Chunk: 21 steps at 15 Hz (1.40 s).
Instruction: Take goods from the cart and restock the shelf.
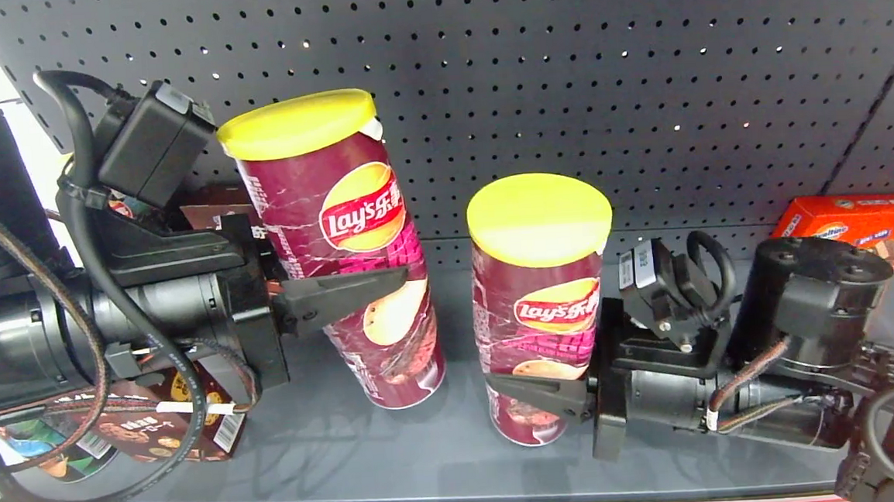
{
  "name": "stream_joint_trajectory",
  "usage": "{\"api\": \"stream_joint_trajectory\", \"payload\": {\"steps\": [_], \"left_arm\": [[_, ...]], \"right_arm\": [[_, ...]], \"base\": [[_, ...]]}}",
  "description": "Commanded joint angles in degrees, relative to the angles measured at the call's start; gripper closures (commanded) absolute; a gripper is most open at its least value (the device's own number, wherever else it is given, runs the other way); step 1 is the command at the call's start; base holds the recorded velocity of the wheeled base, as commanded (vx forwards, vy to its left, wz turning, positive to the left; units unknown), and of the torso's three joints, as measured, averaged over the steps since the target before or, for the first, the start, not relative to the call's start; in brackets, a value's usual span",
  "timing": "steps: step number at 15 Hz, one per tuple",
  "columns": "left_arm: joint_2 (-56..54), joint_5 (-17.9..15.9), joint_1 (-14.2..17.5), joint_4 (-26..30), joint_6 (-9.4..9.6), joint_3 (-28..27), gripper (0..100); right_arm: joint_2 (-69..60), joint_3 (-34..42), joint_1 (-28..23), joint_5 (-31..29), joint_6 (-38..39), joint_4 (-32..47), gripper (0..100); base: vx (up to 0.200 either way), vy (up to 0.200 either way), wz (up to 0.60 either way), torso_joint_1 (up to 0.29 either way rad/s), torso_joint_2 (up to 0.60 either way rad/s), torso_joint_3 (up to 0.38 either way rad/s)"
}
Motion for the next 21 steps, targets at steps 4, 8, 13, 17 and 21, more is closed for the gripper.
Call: {"api": "stream_joint_trajectory", "payload": {"steps": [4,8,13,17,21], "left_arm": [[-0.04,0.17,0.00,-0.01,0.00,-0.01,100],[-0.04,0.17,0.09,-0.01,0.00,0.16,100],[-0.04,0.17,0.09,-0.01,0.00,0.60,100],[-0.04,0.17,0.09,-0.01,0.00,0.95,100],[-0.04,0.17,0.09,-0.01,-0.09,1.39,100]], "right_arm": [[3.65,8.34,-2.57,-0.27,0.05,-9.89,100],[7.78,8.17,-4.32,0.08,0.05,-14.02,100],[9.36,7.20,-4.24,0.08,0.31,-14.81,100],[8.92,8.08,-4.32,0.52,0.23,-16.04,0],[8.22,8.17,-4.76,0.34,0.14,-16.39,0]], "base": [[0.000,0.000,0.00,0.000,0.00,0.000],[0.000,0.000,0.00,0.000,0.00,0.000],[0.000,0.000,0.00,0.000,0.00,0.000],[0.000,0.000,0.00,0.000,0.00,0.000],[0.000,0.000,0.00,0.000,0.00,0.000]]}}
